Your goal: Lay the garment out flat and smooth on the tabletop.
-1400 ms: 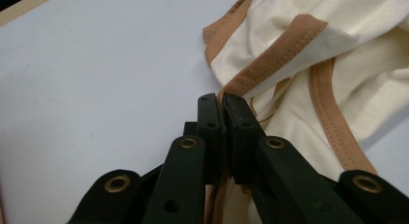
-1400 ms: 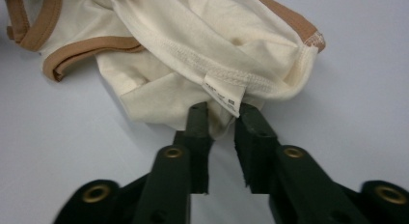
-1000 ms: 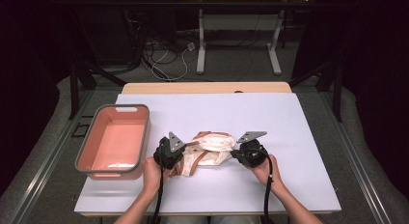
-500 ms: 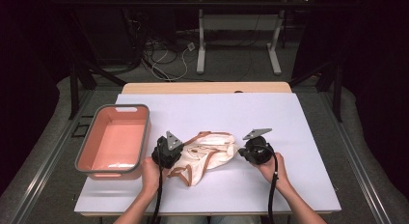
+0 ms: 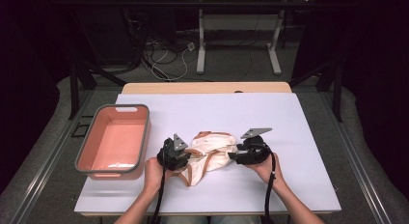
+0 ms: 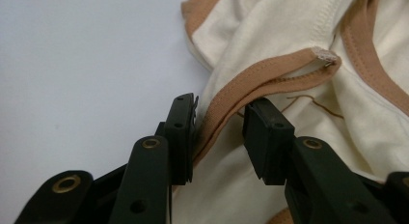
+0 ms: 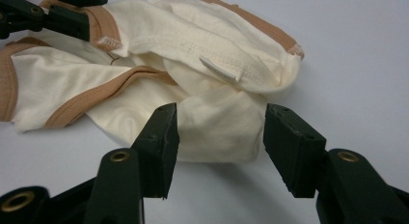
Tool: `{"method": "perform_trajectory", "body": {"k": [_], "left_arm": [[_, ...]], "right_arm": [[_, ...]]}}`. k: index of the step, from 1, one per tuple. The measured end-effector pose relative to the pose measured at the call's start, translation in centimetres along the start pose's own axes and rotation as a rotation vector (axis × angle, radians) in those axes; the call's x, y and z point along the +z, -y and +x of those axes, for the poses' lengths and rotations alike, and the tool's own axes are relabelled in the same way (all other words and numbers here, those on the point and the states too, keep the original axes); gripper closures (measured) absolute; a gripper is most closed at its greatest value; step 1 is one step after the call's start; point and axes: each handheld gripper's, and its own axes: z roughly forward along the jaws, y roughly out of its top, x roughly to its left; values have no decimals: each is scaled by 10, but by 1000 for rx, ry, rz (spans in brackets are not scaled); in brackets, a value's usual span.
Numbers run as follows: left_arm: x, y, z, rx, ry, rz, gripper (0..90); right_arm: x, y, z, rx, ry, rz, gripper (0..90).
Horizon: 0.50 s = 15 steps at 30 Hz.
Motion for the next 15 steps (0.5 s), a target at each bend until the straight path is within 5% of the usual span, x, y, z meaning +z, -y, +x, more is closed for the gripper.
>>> {"method": "perform_trajectory", "body": {"k": [8,15], "left_arm": [[6,0,-6,24,6,16,825],[5,1,-3,2,-50,-26,858]], "right_arm": [[8,2,2,-14,12,28,833],[2,3,7,-26,17,66,872]]}}
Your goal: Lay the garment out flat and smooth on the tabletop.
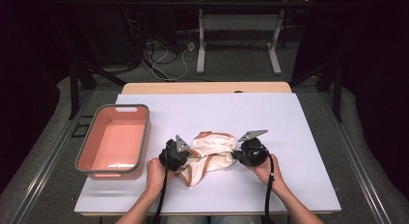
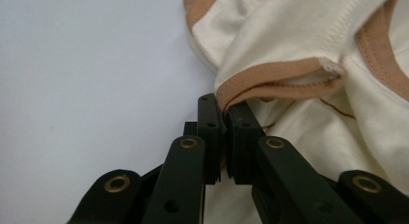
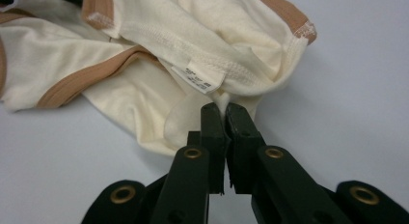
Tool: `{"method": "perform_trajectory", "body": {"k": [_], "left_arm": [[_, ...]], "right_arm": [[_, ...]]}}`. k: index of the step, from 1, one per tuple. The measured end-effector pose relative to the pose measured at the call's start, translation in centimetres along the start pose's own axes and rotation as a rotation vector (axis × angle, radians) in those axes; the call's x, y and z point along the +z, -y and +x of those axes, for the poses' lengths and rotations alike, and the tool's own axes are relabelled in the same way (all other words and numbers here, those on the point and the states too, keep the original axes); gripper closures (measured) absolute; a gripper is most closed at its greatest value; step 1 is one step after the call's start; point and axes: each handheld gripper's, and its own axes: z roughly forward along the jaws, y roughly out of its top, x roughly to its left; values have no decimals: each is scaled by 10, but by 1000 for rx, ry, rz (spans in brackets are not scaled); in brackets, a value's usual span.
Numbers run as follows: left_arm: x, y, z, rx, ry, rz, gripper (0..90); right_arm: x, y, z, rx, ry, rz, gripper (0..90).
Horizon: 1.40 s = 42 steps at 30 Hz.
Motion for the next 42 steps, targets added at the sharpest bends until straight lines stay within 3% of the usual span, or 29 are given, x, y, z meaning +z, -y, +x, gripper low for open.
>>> {"method": "perform_trajectory", "body": {"k": [6,9,14,16,17,22,27,31,34,37,42], "left_arm": [[1,0,1,-12,-23,-22,855],[4,1,1,-22,-7,-8,833],[1,1,2,-22,-13,-12,735],[-3,0,3,-27,-14,-17,651],[-5,-1,3,-31,-15,-20,603],[-20,-2,6,-44,-14,-44,446],[-33,-1,4,-47,29,-68,358],[-38,-1,-2,-43,65,-75,324],[-41,-3,-10,-17,92,-70,291],[-43,-4,-20,0,129,-64,263],[-43,-3,-44,60,185,-12,269]], "right_arm": [[-8,5,8,-5,-39,51,872],[-8,6,16,-48,-49,86,863],[-10,4,16,-91,-22,42,670],[-13,3,15,-90,-26,17,579],[-14,2,14,-102,-1,7,533],[-16,-1,13,-125,17,-44,457],[-14,-7,15,-170,30,-77,468],[-7,-10,16,-198,24,-72,481],[-2,-11,16,-204,31,-59,484],[1,-11,14,-202,33,-66,543],[3,-10,11,-184,40,-81,684]]}}
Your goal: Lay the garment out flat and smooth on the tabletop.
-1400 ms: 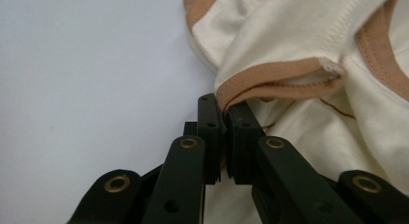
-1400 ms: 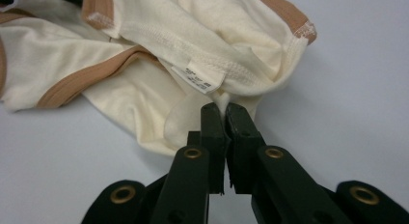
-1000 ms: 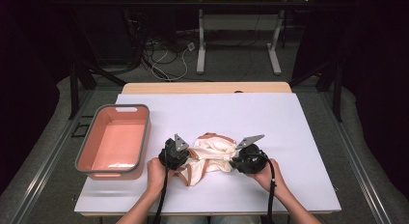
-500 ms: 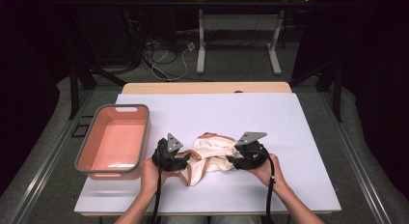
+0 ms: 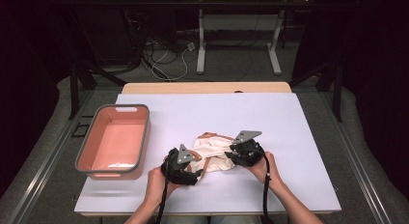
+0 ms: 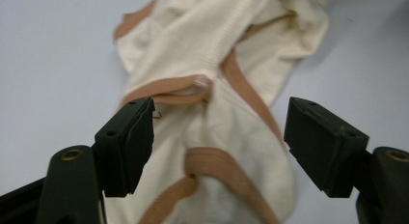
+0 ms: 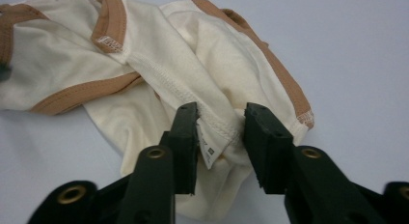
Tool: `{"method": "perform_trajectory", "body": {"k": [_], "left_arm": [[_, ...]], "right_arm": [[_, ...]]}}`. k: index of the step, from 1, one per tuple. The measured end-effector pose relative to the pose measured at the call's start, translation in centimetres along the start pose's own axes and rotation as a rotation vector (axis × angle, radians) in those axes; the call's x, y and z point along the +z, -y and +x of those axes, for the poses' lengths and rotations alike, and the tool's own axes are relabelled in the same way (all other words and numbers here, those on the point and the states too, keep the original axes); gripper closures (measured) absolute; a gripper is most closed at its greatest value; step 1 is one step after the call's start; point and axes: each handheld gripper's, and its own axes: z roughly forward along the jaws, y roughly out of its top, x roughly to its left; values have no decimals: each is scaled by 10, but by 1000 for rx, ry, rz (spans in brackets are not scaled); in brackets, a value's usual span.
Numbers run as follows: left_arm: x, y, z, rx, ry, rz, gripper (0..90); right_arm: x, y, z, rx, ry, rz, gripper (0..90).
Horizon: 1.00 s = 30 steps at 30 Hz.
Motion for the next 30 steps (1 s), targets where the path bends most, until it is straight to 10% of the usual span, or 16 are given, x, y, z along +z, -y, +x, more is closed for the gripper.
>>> {"method": "perform_trajectory", "body": {"k": [11,23,30], "left_arm": [[16,3,-21,66,-9,57,390],[24,7,-16,69,11,75,790],[18,8,-7,111,67,111,816]], "right_arm": [[3,0,2,8,26,20,841],[-5,0,-5,61,49,-28,856],[-12,0,-11,86,78,-47,857]]}}
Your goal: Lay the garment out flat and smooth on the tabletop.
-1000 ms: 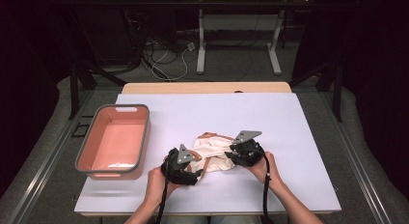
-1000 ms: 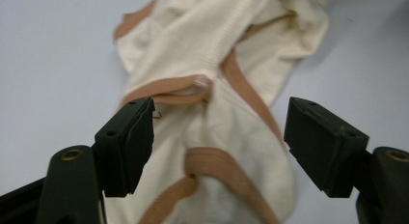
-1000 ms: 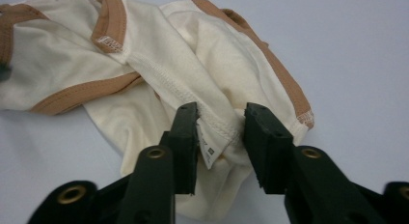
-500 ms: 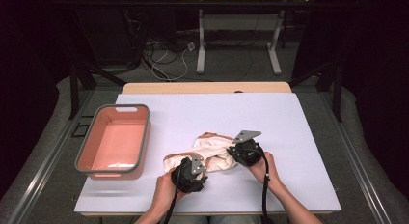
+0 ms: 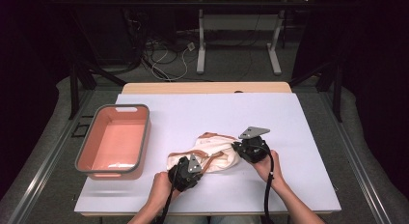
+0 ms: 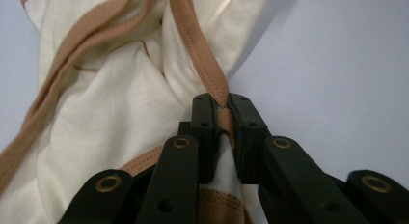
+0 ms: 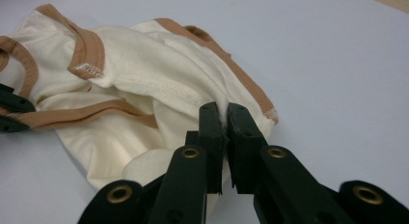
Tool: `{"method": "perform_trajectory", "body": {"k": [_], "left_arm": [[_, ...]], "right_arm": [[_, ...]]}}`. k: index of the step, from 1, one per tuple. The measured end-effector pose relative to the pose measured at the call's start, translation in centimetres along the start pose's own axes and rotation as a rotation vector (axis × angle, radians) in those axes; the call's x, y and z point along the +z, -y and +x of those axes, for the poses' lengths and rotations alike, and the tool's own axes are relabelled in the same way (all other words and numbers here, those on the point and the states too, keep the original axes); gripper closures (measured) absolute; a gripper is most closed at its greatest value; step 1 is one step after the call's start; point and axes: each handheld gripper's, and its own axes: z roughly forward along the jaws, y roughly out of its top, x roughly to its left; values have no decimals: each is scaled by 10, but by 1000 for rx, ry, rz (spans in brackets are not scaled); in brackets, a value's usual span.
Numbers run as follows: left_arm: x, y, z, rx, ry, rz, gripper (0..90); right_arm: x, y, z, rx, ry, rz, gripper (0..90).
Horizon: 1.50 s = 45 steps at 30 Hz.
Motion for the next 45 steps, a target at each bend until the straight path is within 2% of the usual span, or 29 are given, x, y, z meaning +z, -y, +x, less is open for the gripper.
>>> {"method": "perform_trajectory", "body": {"k": [4,6,10,12,15,17,19,22,26,29,32,34,38,39,45], "left_arm": [[-5,3,8,9,17,28,815],[-7,5,13,-5,23,37,815],[-12,9,23,-29,9,46,815],[-13,11,27,-41,10,50,813],[-14,11,30,-51,13,48,796],[-13,9,29,-54,7,39,740],[-11,5,27,-56,-4,25,629],[-7,-3,22,-57,-18,-14,540],[2,-14,19,-88,-26,-54,517],[12,-22,19,-105,-4,-75,503],[22,-26,17,-107,14,-77,490],[28,-27,15,-99,14,-59,481],[29,-27,12,-102,12,-83,534],[29,-26,11,-98,20,-83,578],[28,-23,8,-71,-4,-103,802]], "right_arm": [[-2,-1,-2,17,15,-5,857],[-2,-1,-4,22,30,-20,857],[-4,0,-8,43,55,-31,858],[-5,1,-11,52,55,-24,858],[-3,2,-11,51,26,-19,856],[-2,1,-9,51,19,-20,854],[-2,1,-7,41,10,-12,853],[-1,1,-5,35,9,-5,850],[0,1,-4,32,6,-3,848],[1,2,-3,25,-2,-9,846],[2,2,-2,24,-4,2,846],[3,2,-2,15,-7,3,846],[4,3,0,0,-8,13,845],[4,3,0,-1,-7,14,845],[3,3,1,-4,-1,5,845]]}}
